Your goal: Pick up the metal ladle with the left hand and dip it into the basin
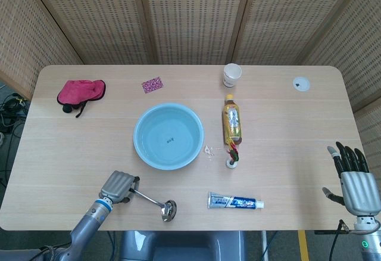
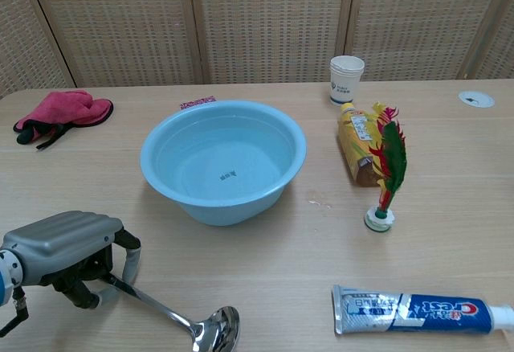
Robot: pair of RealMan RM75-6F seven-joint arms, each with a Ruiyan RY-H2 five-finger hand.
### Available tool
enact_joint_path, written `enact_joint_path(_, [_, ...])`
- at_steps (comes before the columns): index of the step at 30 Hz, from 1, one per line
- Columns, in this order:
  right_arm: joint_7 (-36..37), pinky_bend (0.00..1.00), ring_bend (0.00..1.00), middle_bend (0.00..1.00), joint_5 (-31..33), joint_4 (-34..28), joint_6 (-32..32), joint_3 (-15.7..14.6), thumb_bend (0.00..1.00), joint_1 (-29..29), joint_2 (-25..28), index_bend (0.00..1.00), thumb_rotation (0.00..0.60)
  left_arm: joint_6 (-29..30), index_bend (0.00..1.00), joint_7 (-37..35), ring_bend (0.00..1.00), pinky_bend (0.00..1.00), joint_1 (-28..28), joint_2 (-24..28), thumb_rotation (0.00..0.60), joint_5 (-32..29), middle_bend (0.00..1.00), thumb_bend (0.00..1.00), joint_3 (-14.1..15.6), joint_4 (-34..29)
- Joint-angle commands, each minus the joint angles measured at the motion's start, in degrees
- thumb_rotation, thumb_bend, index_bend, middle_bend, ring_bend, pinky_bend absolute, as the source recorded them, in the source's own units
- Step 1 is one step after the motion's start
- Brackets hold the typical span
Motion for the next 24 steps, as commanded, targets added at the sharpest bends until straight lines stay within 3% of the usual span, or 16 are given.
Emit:
enact_joint_path(1, [0.0,0.0,0.0,0.0,0.0,0.0,0.0,0.0,0.0,0.0,0.0,0.0,0.6,0.2,0.61,-0.8,0.96,1.0,-0.1,1.0,0.6,0.6,0.93,0.65,-0.1,-0.9])
enact_joint_path(15, [-0.4,0.0,0.0,0.0,0.2,0.1,-0.1,0.0,0.0,0.1,-0.2,0.0,0.6,-0.3,0.67,-5.4,0.96,1.0,-1.5,10.6,0.6,2.6,0.93,0.72,-1.8,-11.2])
enact_joint_path(20, [-0.6,0.0,0.0,0.0,0.1,0.0,0.0,0.0,0.0,0.1,-0.2,0.0,0.6,-1.0,0.67,-5.0,0.96,1.0,-3.7,15.1,0.6,0.5,0.93,0.72,-4.6,-16.2])
enact_joint_path(24, [-0.9,0.0,0.0,0.0,0.3,0.0,-0.1,0.0,0.0,0.1,-0.3,0.0,0.6,-3.4,0.68,-2.1,0.96,1.0,-7.6,18.8,0.6,-5.8,0.93,0.72,-7.8,-19.4])
